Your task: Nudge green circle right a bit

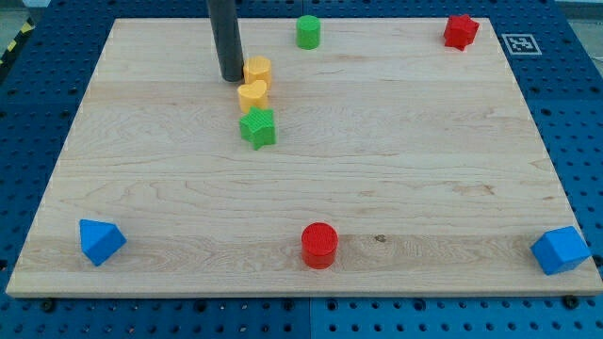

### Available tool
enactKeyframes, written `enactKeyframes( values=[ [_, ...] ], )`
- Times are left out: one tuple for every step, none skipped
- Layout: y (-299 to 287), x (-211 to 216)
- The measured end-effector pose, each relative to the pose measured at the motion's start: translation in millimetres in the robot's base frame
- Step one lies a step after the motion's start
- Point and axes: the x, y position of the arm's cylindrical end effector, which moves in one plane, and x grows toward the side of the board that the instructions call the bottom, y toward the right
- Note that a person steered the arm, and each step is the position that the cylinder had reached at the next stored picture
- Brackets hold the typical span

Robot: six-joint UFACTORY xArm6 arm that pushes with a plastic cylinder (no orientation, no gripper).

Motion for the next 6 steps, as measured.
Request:
enactKeyframes(
  values=[
    [-31, -29],
    [-20, -65],
    [19, -65],
    [70, -64],
    [119, -51],
    [125, -27]
  ],
)
